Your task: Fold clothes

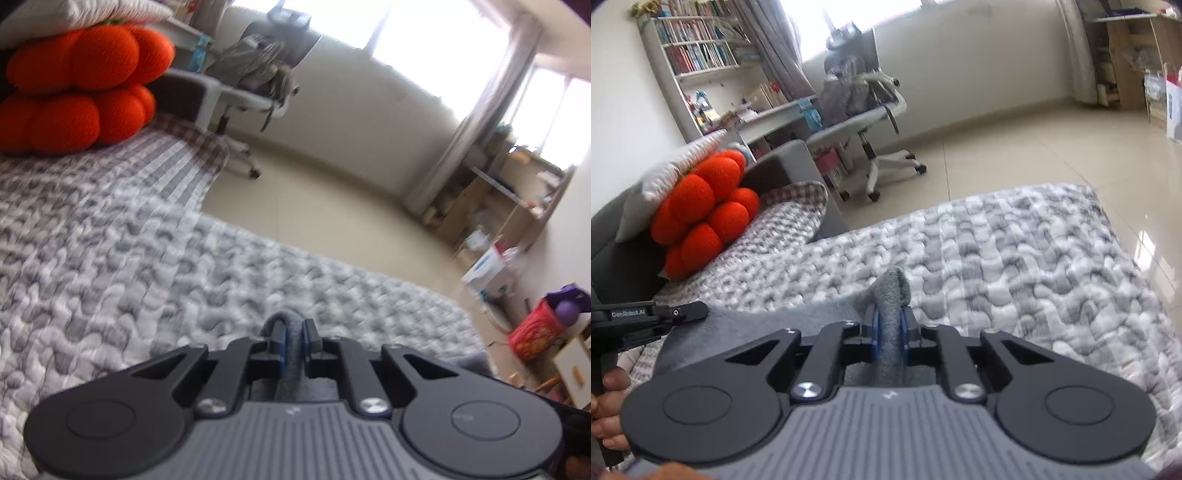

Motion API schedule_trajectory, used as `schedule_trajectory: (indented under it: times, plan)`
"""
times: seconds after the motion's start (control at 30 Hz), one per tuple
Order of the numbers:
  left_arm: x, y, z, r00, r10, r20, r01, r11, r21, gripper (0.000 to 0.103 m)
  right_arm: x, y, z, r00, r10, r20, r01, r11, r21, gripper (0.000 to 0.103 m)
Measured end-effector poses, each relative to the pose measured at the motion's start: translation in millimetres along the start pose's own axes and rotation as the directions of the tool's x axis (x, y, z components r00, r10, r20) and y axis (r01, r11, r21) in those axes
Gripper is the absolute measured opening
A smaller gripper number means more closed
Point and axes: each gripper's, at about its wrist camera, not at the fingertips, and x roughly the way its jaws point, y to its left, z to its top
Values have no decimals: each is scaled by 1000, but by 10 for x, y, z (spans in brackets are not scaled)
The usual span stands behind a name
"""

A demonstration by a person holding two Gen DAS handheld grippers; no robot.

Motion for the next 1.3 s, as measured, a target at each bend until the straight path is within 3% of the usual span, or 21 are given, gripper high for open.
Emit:
schedule_trajectory:
  times: [0.17, 0.3, 0.5, 0.63, 0.77, 0.97, 1.17, 1.3]
  plan:
    - [-85, -2, 5, 1000, -2, 30, 2, 1000, -12, 8, -60, -22, 11, 1000, 0, 17, 0, 1000, 7, 14]
    - [-163, -6, 19, 998, -4, 63, 5, 1000, -18, 7, -199, 111, 23, 993, 23, 112, -17, 998, -53, 14]
    - [20, 83, -37, 1000, 20, 1, -20, 999, -45, 9, 22, 42, -27, 999, -36, 29, 37, 998, -47, 14]
    - [-8, 177, -10, 1000, 19, -9, -20, 995, -95, 21, 31, 76, -27, 999, -43, 27, 44, 997, -67, 14]
    - [-191, 282, 26, 1000, -3, 11, 4, 991, -134, 22, -32, 8, -28, 999, -33, 28, 34, 999, -31, 31]
    - [-407, 320, -33, 999, -31, 20, 33, 988, -153, 34, -213, 13, 18, 995, -60, 74, 60, 998, -7, 42]
    - [-427, 224, -123, 999, -32, -29, 27, 987, -161, 44, -399, 22, 34, 994, -52, 99, 50, 999, 20, 42]
    - [-598, 188, -267, 1000, -19, -4, 18, 990, -141, 51, -479, 100, 16, 994, -55, 95, 55, 998, -3, 42]
